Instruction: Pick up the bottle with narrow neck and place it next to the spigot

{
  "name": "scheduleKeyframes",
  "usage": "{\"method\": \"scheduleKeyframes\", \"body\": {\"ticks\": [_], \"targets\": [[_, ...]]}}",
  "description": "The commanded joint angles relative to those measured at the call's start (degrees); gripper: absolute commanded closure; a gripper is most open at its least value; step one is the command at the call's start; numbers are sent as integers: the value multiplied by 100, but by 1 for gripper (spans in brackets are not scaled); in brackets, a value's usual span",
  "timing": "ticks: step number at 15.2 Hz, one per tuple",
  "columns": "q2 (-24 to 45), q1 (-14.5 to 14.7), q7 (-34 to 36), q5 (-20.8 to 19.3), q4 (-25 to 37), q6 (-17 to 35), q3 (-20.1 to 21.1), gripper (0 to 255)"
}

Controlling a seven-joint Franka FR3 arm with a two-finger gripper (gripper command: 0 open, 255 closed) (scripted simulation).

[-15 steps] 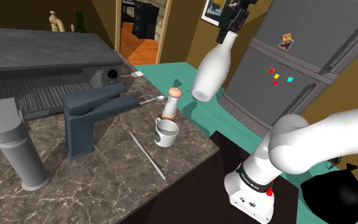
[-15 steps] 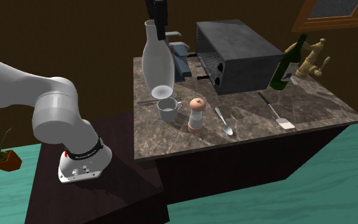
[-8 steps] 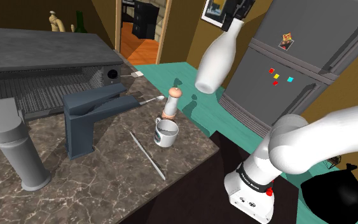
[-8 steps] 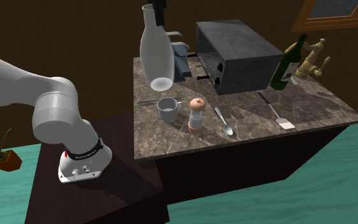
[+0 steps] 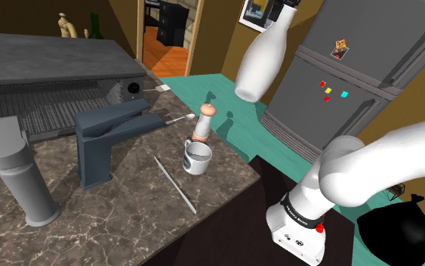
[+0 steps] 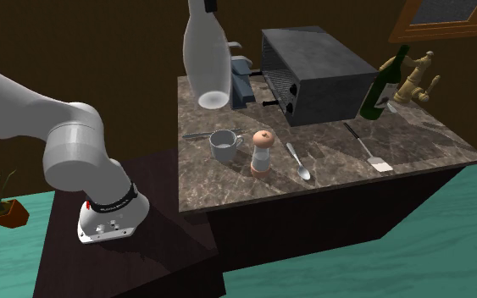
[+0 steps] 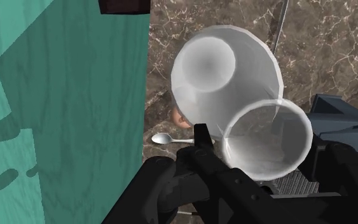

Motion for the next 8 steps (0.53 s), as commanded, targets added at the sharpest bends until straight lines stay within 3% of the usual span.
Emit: {"method": "scheduleKeyframes", "body": {"ticks": [1, 8], "targets": [[72, 46, 232, 86, 101, -30, 181, 255], [415, 243, 1267, 407, 416, 20, 994, 255]]}}
